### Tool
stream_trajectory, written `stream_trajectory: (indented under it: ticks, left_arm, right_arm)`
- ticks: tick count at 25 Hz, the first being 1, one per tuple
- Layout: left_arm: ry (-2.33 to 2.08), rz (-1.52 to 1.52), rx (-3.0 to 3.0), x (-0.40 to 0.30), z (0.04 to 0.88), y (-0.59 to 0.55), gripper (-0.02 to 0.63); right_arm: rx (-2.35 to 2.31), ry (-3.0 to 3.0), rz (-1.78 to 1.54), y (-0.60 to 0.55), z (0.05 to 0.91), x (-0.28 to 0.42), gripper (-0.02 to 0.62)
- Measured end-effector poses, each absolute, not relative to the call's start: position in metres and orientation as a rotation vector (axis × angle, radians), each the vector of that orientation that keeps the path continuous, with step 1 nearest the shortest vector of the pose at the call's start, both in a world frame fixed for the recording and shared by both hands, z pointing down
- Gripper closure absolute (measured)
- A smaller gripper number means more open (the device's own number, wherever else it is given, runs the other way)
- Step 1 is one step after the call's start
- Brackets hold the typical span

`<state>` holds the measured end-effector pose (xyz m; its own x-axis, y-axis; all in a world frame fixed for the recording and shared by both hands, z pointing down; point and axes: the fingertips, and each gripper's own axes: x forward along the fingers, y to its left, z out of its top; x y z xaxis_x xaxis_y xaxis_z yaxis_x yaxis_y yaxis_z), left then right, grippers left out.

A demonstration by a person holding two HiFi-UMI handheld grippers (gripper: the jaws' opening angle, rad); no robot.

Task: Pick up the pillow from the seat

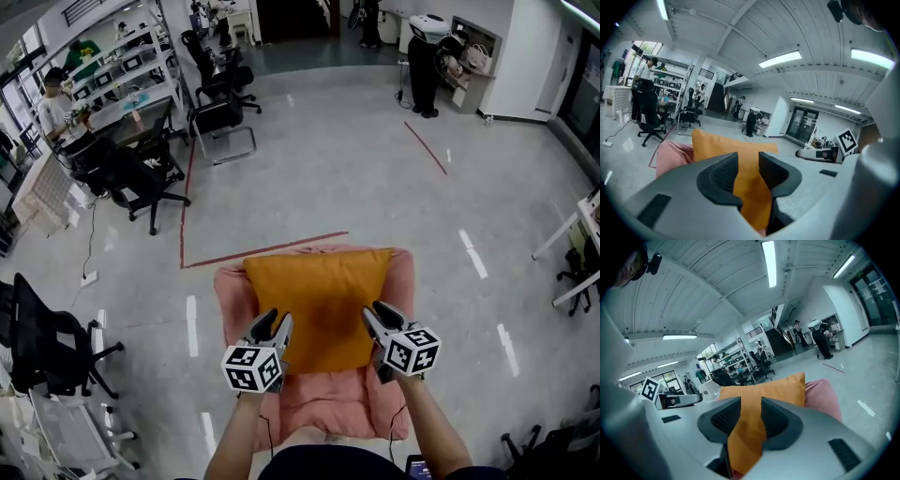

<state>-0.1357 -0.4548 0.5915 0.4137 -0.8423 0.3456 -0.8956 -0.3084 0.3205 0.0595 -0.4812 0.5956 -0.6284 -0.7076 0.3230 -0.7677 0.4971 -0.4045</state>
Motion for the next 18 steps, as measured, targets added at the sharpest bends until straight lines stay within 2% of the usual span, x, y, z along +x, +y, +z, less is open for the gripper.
stream_trajectory:
  ticks: [6,12,18]
  left_arm:
    - [-1.515,0.192,2.161,-0.146,0.612,-0.474,0.388]
    - [-1.55,0.218,2.099,-0.16,0.634,-0.49,0.326]
    - [-1.588,0.225,2.039,-0.17,0.654,-0.501,0.247]
  right_arm:
    - [1.332,-2.547,0.824,-0.496,0.62,0.062,0.406]
    - [1.412,-2.485,0.83,-0.514,0.64,0.064,0.338]
    - [1.424,-2.426,0.836,-0.528,0.66,0.067,0.303]
